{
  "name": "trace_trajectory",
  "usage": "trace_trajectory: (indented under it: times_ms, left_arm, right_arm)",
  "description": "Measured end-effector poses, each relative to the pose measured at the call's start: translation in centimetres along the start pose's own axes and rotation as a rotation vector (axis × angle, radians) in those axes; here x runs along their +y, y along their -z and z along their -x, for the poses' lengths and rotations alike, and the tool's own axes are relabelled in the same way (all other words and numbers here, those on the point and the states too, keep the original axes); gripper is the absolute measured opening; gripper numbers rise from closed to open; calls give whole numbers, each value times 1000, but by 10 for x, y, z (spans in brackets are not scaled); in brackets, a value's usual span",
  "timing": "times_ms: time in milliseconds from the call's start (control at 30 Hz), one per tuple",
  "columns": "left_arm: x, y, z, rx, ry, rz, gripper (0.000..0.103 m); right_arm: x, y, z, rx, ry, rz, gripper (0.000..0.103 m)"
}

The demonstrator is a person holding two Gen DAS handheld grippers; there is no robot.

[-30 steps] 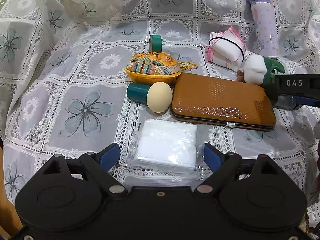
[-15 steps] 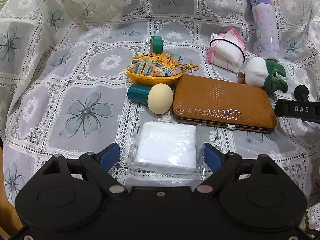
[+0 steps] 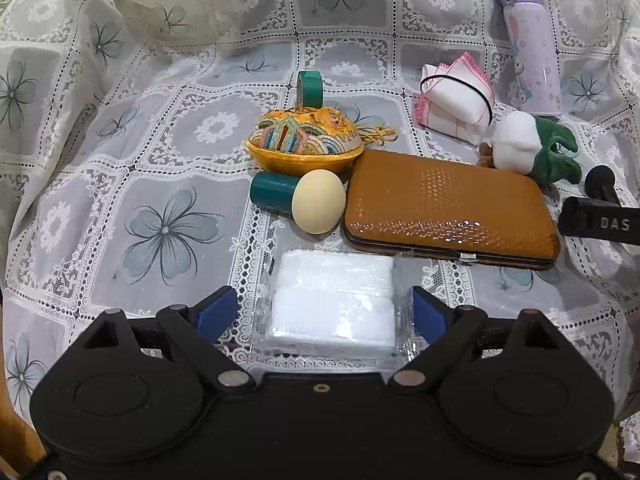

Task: Organize soft objects
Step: 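Carry the tissue pack toward the basket with the left gripper while the right carries the bottle there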

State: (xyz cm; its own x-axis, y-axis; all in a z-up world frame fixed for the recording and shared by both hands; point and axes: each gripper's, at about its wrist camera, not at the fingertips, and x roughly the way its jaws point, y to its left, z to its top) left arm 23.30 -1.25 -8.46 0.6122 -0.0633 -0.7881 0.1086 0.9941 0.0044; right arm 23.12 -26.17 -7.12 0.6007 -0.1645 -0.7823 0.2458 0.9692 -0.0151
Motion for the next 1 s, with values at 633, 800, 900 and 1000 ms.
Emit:
trace_trajectory:
  times_ms: [633,800,900,1000]
  left_arm:
    - [2,22,77,-70,69,14,59]
    - [-4,48,106,-61,72,1,60]
    - [-5,63,117,-47,69,0,60]
    - [-7,79,126,-34,66,2,60]
  right_arm:
    - [-10,44,122,-67,-107,-40,69]
    - [-10,69,158,-88,-140,-45,69]
    - [-8,84,177,-93,-154,-48,69]
    - [-6,98,191,-89,-166,-58,69]
